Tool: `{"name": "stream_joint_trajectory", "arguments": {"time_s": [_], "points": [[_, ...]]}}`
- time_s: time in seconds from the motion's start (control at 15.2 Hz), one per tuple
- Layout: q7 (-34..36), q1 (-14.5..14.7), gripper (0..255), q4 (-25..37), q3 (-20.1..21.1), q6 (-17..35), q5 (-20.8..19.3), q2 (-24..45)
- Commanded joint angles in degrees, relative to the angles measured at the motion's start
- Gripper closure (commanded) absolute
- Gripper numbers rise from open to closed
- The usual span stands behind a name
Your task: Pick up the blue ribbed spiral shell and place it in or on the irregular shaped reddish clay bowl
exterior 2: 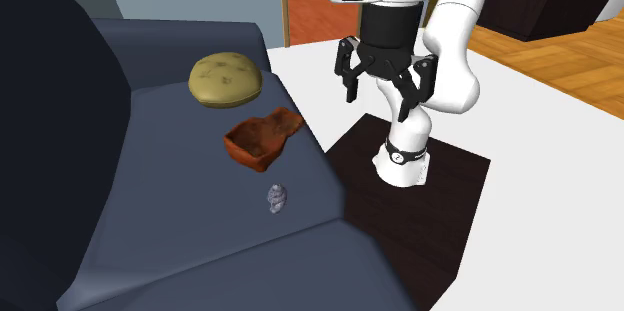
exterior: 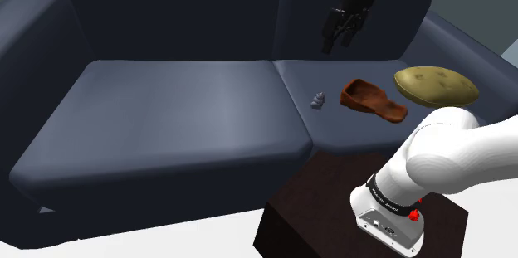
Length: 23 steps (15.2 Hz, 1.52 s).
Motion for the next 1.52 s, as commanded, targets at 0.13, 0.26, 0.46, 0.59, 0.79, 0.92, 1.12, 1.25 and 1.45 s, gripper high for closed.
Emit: {"name": "stream_joint_trajectory", "arguments": {"time_s": [0.13,0.26,0.46,0.59,0.79,0.92,1.12,1.25,1.45], "points": [[-0.24,-0.68,0,-4.47,-0.02,4.27,-1.56,-1.15],[-0.40,-1.44,0,-8.69,-0.12,8.66,-3.19,-1.97],[-0.50,-2.80,0,-14.56,-0.43,15.56,-5.79,-2.46],[-0.47,-3.89,0,-18.13,-0.71,20.43,-7.67,-2.22],[-0.19,-5.89,0,-22.92,-1.21,28.23,-10.77,-0.85],[0.18,-7.54,0,-25.66,-1.55,33.82,-13.10,0.84],[1.23,-10.62,0,-28.98,-1.93,42.85,-17.15,4.75],[2.42,-13.23,0,-30.56,-1.94,49.28,-20.41,8.33],[5.51,-18.55,0,-31.77,-1.03,59.35,-26.70,15.15]]}}
